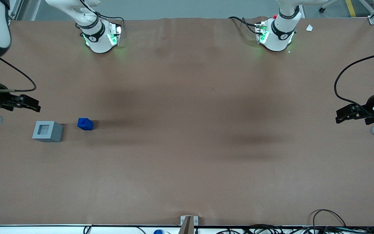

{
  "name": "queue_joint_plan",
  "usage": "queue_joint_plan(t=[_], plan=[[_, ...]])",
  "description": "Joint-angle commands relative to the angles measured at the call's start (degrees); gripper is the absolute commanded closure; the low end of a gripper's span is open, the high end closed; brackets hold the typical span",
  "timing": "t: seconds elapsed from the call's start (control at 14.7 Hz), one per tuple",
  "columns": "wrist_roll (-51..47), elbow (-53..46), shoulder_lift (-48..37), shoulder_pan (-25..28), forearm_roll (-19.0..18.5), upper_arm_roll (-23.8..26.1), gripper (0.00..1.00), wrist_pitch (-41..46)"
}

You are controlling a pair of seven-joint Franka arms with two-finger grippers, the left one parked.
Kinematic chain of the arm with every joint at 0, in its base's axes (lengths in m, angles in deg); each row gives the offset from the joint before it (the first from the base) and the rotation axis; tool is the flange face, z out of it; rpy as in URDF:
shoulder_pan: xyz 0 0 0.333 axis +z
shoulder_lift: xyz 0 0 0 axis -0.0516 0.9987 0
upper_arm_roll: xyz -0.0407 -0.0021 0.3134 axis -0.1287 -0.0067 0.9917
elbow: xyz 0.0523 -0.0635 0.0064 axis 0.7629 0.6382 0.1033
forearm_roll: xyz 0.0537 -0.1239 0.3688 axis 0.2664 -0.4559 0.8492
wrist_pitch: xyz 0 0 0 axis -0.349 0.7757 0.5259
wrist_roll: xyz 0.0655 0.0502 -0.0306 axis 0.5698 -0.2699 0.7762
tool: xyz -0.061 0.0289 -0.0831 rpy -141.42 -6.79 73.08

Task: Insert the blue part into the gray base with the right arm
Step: 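Move the open right gripper down over the blue block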

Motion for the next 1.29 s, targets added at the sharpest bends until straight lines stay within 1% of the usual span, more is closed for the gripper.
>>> queue_joint_plan(t=[0.0,0.2,0.75,0.82,0.95,1.02,1.22], plan=[[-0.63,7.22,-1.73,-0.48,1.41,0.15,0.0,-4.28],[-0.63,13.98,-2.17,-0.83,2.91,0.06,0.0,-9.9],[-0.55,29.63,-1.91,-0.13,3.0,0.15,0.0,-28.53],[-0.55,31.05,-1.91,0.04,3.0,0.15,0.01,-30.38],[-0.46,33.07,-1.47,0.22,3.0,0.15,0.08,-33.81],[-0.46,33.52,-1.03,0.48,3.0,0.24,0.12,-34.78],[-0.37,33.52,1.77,1.36,3.0,0.24,0.17,-35.93]])
